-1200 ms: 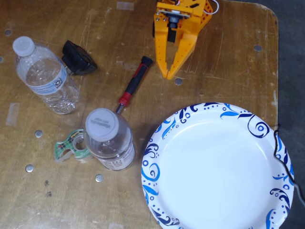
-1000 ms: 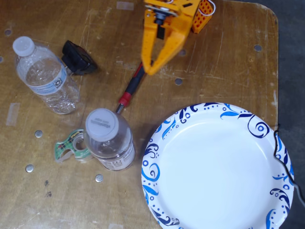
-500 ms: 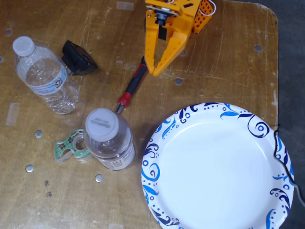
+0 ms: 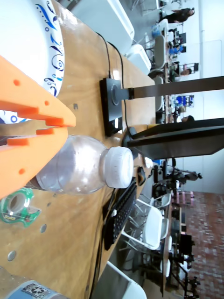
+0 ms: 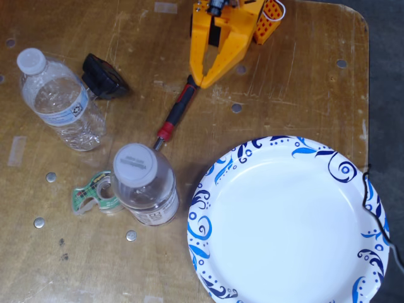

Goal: Move the bottles to the plate

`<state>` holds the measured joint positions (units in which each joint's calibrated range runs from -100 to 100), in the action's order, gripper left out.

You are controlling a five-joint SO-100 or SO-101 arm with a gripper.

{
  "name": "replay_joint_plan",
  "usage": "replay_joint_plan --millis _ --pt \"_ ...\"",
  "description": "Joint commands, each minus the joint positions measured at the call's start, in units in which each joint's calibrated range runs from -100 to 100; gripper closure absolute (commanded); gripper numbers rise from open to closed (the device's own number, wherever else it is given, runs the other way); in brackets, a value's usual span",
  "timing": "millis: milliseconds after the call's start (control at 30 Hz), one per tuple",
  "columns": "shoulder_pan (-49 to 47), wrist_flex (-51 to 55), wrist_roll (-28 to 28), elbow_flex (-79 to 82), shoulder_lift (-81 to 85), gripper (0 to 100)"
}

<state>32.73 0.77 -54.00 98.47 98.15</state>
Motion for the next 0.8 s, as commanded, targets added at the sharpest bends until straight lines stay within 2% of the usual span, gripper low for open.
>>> replay_joint_plan --millis 0,333,467,533,767 --pt "-0.33 -4.60 0.22 0.36 0.58 98" --pt "-3.45 -4.25 0.27 -1.98 -0.01 91" --pt "-3.78 3.50 0.32 -7.03 -1.61 87" --pt "-5.29 6.28 0.27 -10.36 -3.47 85" --pt "-6.26 6.37 -0.15 -20.09 -15.61 76"
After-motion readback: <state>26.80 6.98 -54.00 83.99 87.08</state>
